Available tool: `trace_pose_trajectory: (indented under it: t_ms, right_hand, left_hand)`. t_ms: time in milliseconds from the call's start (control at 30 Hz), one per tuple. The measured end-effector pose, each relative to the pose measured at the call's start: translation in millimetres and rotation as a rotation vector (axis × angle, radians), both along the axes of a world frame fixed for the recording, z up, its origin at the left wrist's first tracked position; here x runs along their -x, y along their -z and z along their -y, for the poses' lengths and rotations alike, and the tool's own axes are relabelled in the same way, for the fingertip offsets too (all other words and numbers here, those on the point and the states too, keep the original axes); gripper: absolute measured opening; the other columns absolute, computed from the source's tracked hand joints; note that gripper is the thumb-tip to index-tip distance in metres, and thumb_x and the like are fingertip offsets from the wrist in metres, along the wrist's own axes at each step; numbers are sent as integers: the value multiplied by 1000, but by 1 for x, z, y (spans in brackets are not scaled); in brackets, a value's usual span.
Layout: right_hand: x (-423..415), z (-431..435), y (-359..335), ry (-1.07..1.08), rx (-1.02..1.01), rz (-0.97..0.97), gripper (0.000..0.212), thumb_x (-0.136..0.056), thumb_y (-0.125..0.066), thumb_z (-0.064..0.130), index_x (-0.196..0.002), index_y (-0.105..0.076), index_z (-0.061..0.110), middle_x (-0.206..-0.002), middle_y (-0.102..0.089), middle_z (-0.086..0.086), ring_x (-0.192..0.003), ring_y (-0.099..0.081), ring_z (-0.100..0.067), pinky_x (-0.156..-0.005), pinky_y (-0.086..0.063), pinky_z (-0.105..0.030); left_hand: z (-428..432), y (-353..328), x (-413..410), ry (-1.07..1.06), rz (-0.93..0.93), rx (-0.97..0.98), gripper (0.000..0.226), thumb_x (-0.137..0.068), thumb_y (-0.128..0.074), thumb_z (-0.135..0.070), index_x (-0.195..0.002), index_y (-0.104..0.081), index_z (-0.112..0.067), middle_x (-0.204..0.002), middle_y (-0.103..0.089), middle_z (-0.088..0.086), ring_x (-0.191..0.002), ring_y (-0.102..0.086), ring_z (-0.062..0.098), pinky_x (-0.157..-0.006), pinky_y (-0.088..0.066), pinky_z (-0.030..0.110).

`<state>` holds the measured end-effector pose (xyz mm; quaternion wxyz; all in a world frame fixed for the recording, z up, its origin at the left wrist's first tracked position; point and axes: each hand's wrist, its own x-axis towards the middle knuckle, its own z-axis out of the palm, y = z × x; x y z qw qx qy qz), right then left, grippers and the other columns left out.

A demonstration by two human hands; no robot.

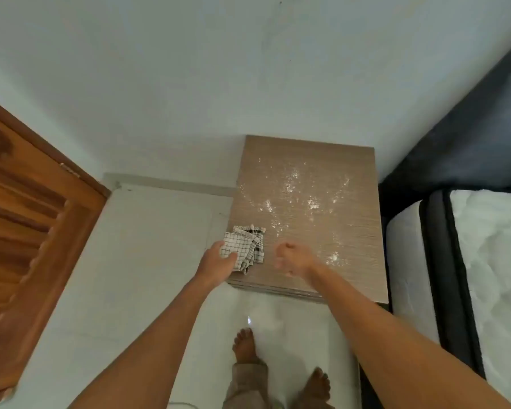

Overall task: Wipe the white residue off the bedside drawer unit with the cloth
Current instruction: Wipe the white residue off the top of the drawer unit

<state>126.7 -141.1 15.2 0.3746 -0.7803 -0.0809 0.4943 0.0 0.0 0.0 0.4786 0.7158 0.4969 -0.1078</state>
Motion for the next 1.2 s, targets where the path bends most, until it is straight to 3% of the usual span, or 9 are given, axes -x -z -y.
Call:
trace_pose_trajectory:
  t_ms: [100,167,233,367,533,733,900,1000,1200]
  right_hand:
    - [5,-37,46,101,21,-46,38,-99,-48,27,-133,-49,10,-131,-54,-7,-116,-52,-25,-103,-43,-43]
    - [13,-59,81,156,9,-56,61,-90,-58,46,-140,-41,15,-139,-47,-4,-125,-48,-27,-103,-39,-37]
    - [17,-74,115,179,22,-5,85,-73,-64,67,-139,-40,20,-137,-50,-3,-122,-52,-27,-100,-46,-44]
    - [22,-89,133,269,-44,97,44,-85,-66,24,-123,-45,19,-101,-62,8,-90,-63,-9,-67,-49,-17]
    - [12,-89,115,308,-96,-28,5,-91,-62,20,-92,-67,19,-83,-70,7,-74,-67,-10,-53,-48,-12]
    - [-15,-80,85,389,-342,-308,32,-89,-66,32,-118,-63,18,-108,-73,-5,-100,-70,-23,-87,-55,-45]
    - [-55,-70,64,415,-307,-301,35,-87,-67,25,-117,-61,9,-105,-73,-9,-97,-70,-28,-88,-54,-50]
    - [-94,-61,50,463,-330,-263,24,-90,-63,21,-112,-63,10,-102,-74,-7,-93,-71,-25,-81,-57,-42]
    - [-198,-90,62,76,-167,438,14,-95,-57,30,-103,-65,23,-89,-66,12,-79,-63,-5,-67,-52,-24]
  left_hand:
    - [-15,38,-9,-2,-17,-26,49,-97,-53,-20,-141,-41,-4,-140,-51,13,-124,-51,27,-85,-32,20]
    - [-21,64,-14,-12,-19,-9,45,-95,-54,-24,-136,-47,-8,-132,-57,9,-107,-57,21,-84,-39,22]
    - [-27,86,-20,-25,-9,-4,43,-90,-55,-31,-130,-53,-15,-124,-62,3,-103,-60,16,-87,-50,29]
    - [-33,106,-32,-92,20,-13,24,-92,-60,-23,-115,-63,-18,-101,-66,-4,-87,-61,14,-64,-46,18]
    - [-51,97,-42,-128,28,218,17,-93,-60,-22,-103,-72,-13,-98,-74,4,-86,-70,16,-71,-58,27]
    - [-75,57,-57,-88,262,607,20,-97,-58,-22,-112,-70,-16,-106,-76,1,-100,-71,16,-89,-56,34]
    - [-79,41,-79,-89,288,396,22,-96,-58,-24,-111,-71,-16,-94,-76,0,-85,-71,14,-80,-56,27]
    - [-80,52,-90,-143,213,111,26,-96,-56,-30,-118,-67,-20,-107,-70,-6,-97,-64,11,-88,-50,25]
    - [-87,104,-118,-119,37,-139,40,-101,-48,-26,-138,-53,-13,-139,-55,5,-125,-54,23,-104,-42,31]
